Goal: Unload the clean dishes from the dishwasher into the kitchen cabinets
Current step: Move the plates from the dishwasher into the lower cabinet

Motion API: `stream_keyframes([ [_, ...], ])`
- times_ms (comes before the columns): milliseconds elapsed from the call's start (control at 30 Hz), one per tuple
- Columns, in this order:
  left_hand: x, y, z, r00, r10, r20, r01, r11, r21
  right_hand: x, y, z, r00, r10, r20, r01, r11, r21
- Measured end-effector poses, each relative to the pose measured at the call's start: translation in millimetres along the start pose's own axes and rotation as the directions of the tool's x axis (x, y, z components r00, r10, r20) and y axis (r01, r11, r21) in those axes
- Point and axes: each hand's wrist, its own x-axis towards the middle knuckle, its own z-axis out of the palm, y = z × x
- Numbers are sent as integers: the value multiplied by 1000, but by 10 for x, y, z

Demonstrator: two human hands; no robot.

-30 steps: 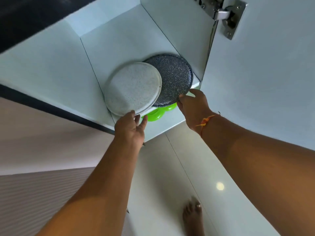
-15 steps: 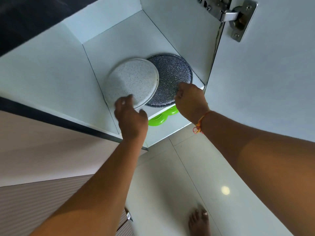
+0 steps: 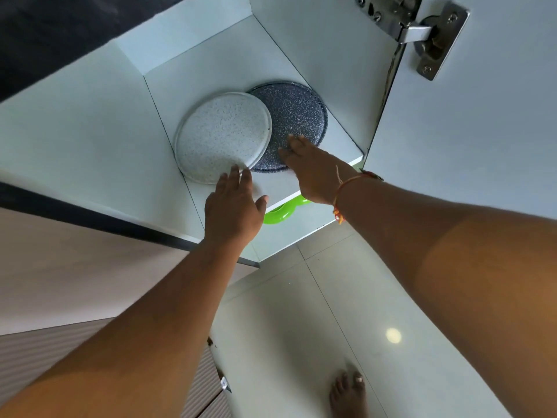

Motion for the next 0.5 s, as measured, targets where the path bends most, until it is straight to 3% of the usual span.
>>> stream_keyframes([
  [100, -207, 42, -27, 1000, -15, -26, 14, 999, -36, -320, -30, 59, 990, -6, -139, 13, 999, 45],
  [300, -1256, 336, 143, 992, 98, -79, -104, 992, -75, -1628, -267, 64, 988, 88, -130, -80, 995, 61],
  [500, -2831, 1250, 75, 980, 198, 36, -192, 974, -124, -3288, -350, -117, 984, 167, 59, -172, 980, 103],
])
